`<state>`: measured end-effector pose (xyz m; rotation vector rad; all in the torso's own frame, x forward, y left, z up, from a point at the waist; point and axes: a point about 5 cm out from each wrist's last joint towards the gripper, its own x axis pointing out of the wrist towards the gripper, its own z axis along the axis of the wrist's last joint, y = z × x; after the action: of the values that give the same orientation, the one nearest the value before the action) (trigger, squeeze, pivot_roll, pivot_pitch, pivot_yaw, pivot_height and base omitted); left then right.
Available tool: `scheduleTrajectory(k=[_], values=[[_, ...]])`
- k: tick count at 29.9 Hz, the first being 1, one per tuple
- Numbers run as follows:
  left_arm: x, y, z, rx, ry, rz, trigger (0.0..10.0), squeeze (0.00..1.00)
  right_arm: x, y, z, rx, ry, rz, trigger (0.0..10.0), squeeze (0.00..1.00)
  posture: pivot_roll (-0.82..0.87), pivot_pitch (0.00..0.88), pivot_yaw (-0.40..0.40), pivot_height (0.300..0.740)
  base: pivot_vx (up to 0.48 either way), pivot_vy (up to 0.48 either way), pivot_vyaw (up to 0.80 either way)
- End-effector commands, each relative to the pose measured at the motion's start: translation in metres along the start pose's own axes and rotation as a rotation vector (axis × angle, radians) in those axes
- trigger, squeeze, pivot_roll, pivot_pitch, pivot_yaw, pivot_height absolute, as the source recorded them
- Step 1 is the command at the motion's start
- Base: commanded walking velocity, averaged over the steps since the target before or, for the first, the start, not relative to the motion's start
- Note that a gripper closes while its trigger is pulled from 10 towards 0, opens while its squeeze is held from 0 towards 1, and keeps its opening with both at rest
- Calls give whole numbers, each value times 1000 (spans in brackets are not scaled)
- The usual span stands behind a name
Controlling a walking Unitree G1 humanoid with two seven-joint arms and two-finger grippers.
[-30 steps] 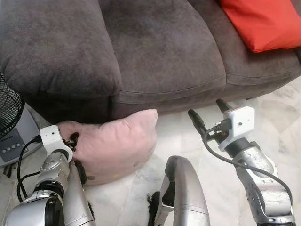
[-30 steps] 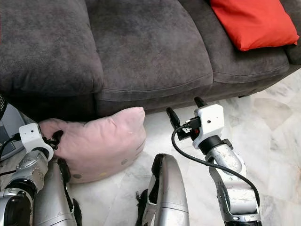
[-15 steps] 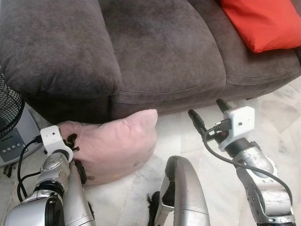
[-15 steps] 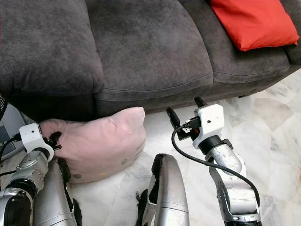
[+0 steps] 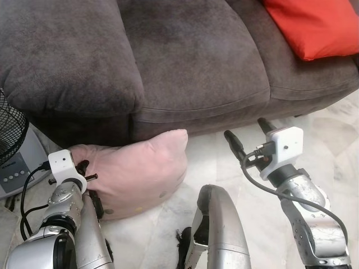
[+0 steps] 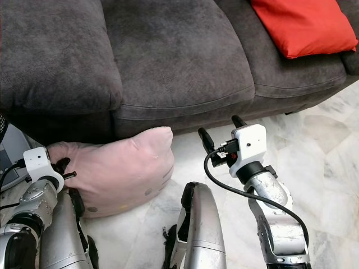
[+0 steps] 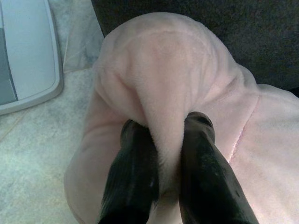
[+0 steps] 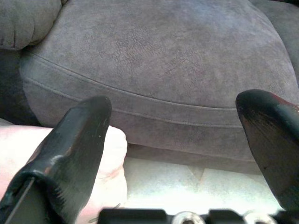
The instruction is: Move the pillow to the sofa from floor
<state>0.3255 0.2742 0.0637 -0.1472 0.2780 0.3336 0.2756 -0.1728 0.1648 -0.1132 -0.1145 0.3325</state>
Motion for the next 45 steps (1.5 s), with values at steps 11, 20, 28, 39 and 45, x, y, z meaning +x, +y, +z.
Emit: scheduleTrajectory(k=[11, 20, 28, 39, 45], values=[[-1, -14, 4, 48, -78, -52, 0, 0, 3, 4, -11, 23, 17, -24, 10000, 0, 25, 285, -216, 480, 0, 0, 0], [-5, -20, 10, 69, -173, -50, 10000, 0, 7, 10, -19, 41, 23, -38, 10000, 0, 58, 269, -175, 480, 0, 0, 0], [-25, -31, 8, 88, -324, -62, 10000, 0, 10, 16, -30, 61, 30, -62, 10000, 0, 101, 253, -130, 480, 0, 0, 0], [-38, -56, 11, 119, -379, -142, 10000, 0, 15, 21, -37, 73, 30, -84, 10000, 0, 134, 217, -87, 480, -234, 0, 0], [-38, -60, 18, 134, -380, -149, 10000, 0, 20, 23, -41, 77, 26, -95, 10000, 0, 143, 192, -69, 480, -337, 0, 0]])
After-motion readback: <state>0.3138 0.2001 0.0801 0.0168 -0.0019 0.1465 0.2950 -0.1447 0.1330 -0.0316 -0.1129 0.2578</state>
